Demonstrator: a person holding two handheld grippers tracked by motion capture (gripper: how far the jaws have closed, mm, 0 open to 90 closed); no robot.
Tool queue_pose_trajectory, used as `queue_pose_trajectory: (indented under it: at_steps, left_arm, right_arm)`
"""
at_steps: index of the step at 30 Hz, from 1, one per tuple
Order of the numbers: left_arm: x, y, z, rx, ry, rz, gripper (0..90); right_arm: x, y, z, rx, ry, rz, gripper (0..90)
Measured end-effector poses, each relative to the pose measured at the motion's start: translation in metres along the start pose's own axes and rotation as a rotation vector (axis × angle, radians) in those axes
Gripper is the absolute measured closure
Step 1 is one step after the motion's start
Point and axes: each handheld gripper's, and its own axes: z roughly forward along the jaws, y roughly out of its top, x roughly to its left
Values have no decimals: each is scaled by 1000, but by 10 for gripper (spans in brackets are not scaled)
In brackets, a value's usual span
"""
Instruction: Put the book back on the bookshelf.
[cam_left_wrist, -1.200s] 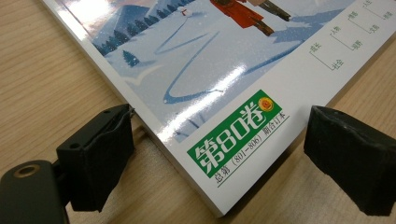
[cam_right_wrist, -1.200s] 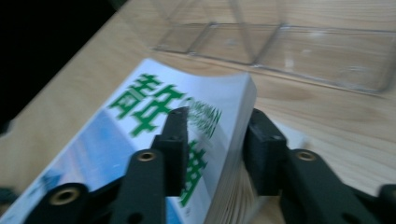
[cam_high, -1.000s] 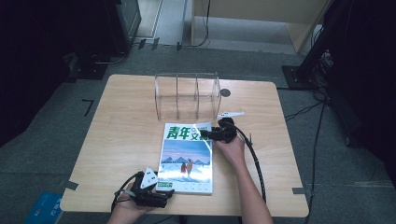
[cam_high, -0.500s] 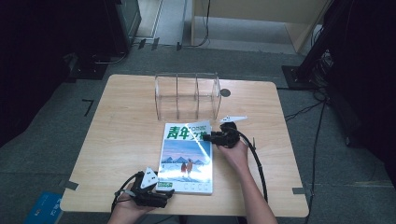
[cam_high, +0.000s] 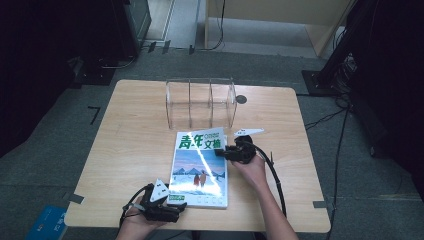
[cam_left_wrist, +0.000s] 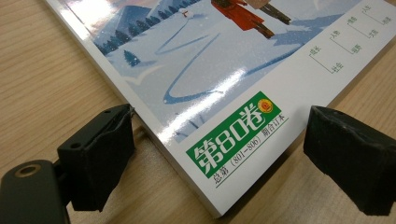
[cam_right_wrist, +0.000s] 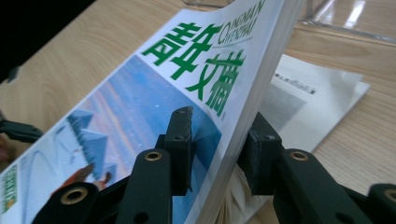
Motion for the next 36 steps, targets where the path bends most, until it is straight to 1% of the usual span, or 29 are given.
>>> queue_pose_trajectory:
  at_steps: [1, 2, 3, 4, 5, 6, 7, 11, 12, 13, 14, 16, 17, 18, 19, 20, 22, 23, 24, 25, 26, 27, 28, 29, 30, 31, 32, 34, 36]
  left_arm:
    - [0, 0, 0, -2, -1, 1, 87]
    - [0, 0, 0, -2, -1, 1, 87]
    - [0, 0, 0, -2, -1, 2, 87]
    - [0, 0, 0, -2, -1, 2, 87]
    - [0, 0, 0, -2, -1, 2, 87]
    - [0, 0, 0, -3, 0, 2, 87]
    - [0, -1, 0, -6, -1, 3, 87]
    - [0, -1, 1, -8, 0, 3, 82]
    - [0, 0, 1, -7, 4, 2, 82]
    - [-1, 0, 1, -7, 8, 0, 82]
    - [-1, 0, 2, -8, 10, -1, 78]
    - [-1, 0, 2, -8, 9, 1, 77]
    - [-1, 0, 2, -8, 9, 1, 77]
    - [-1, 0, 2, -8, 9, 1, 77]
    - [0, 0, 2, -7, 8, 2, 76]
    - [0, 0, 2, -7, 7, 2, 76]
    - [0, 0, 2, -6, 7, 2, 76]
    - [0, 0, 2, -7, 7, 2, 76]
    - [0, 0, 2, -7, 7, 2, 76]
    - [0, 0, 2, -7, 7, 3, 76]
    - [0, 0, 2, -6, 7, 3, 77]
    - [0, 0, 2, -7, 7, 3, 77]
    - [0, 0, 2, -8, 7, 3, 77]
    - [0, 0, 2, -8, 7, 1, 76]
    - [0, 0, 2, -6, 7, 1, 76]
    - [0, 0, 2, -7, 8, 2, 76]
    - [0, 0, 2, -8, 8, 0, 76]
    - [-1, 0, 2, -8, 8, -2, 76]
    - [0, 0, 2, -10, 7, -3, 75]
  right_arm:
    - [0, -2, -2, -13, 74, 30, 700]
    - [0, -2, -2, -13, 74, 30, 700]
    - [1, -2, -2, 1, 46, 22, 671]
    - [1, -5, 2, 36, -13, 2, 642]
    - [1, -5, 2, 36, -13, 2, 642]
    - [-1, -8, 2, 14, -8, 28, 640]
    - [0, -9, 2, 7, -4, 33, 641]
    - [7, -7, 3, 0, 11, 10, 633]
    - [6, -7, 5, 2, 11, 9, 604]
    - [5, -7, 8, 18, -34, 10, 580]
    - [2, -7, 11, -2, -12, 62, 625]
    - [3, -6, 9, -24, 64, 103, 647]
    - [3, -6, 9, -24, 64, 103, 647]
    - [4, -6, 8, -22, 105, 108, 687]
    - [5, -6, 9, -6, 118, 81, 673]
    - [7, -7, 15, 46, 20, 41, 632]
    - [6, -7, 12, 14, 85, 86, 678]
    - [6, -8, 11, 1, 92, 60, 670]
    - [6, -8, 11, 1, 92, 60, 670]
    - [8, -8, 13, 28, 44, 48, 656]
    - [11, -7, 13, 26, 69, 100, 705]
    - [11, -7, 13, 26, 69, 100, 705]
    - [12, -6, 9, 10, 98, 87, 707]
    - [16, -6, 9, 8, 73, 44, 692]
    - [19, -7, 16, 62, -28, 29, 603]
    - [19, -7, 16, 62, -28, 29, 603]
    - [12, -6, 16, 65, 8, 107, 629]
    - [10, -7, 16, 62, 17, 120, 633]
    - [11, -7, 16, 53, 20, 139, 672]
